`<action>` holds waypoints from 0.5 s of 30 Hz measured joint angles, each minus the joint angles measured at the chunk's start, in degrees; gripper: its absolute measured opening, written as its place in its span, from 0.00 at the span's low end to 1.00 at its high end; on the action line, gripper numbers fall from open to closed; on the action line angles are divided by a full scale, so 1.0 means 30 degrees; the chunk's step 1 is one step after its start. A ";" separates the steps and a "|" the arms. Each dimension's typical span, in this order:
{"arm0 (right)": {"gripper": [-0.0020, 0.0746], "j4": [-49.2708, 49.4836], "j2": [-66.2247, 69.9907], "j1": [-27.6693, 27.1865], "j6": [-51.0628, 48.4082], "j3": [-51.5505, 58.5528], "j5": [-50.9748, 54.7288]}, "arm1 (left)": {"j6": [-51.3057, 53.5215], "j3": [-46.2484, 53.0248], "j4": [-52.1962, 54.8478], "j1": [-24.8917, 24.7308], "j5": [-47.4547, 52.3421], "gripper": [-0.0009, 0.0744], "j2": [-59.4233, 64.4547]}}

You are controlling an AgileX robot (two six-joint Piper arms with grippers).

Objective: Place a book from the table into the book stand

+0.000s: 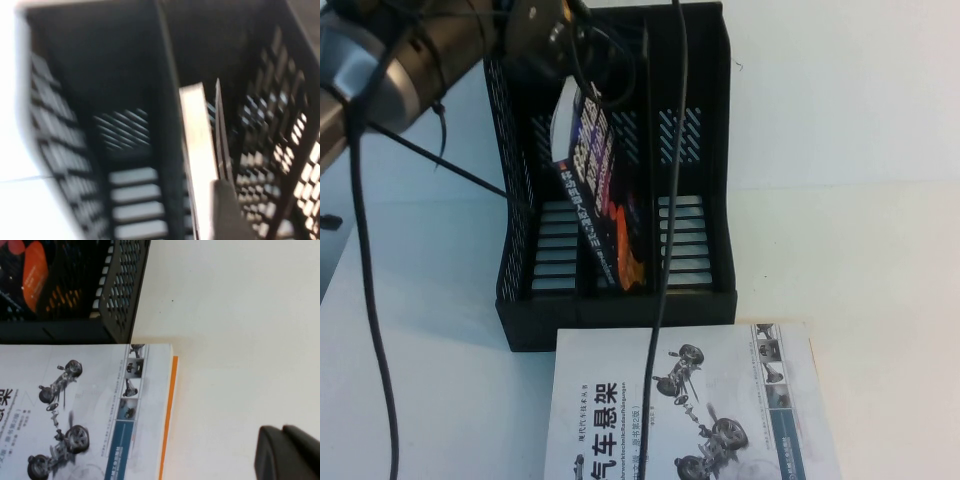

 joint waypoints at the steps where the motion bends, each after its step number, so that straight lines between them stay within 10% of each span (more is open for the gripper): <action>1: 0.02 0.0000 0.0000 0.0000 -0.0049 0.0000 0.0146 | 0.0000 -0.0315 0.0401 0.0000 0.0518 0.36 -0.0217; 5: 0.02 -0.0193 0.0000 0.0000 -0.0254 0.0000 0.0670 | 0.0276 -0.0883 0.1748 0.0000 0.2272 0.09 -0.1138; 15: 0.02 -0.0494 0.0000 0.0000 -0.0332 0.0000 0.1299 | 0.1194 -0.0893 0.2151 0.0000 0.3930 0.01 -0.3068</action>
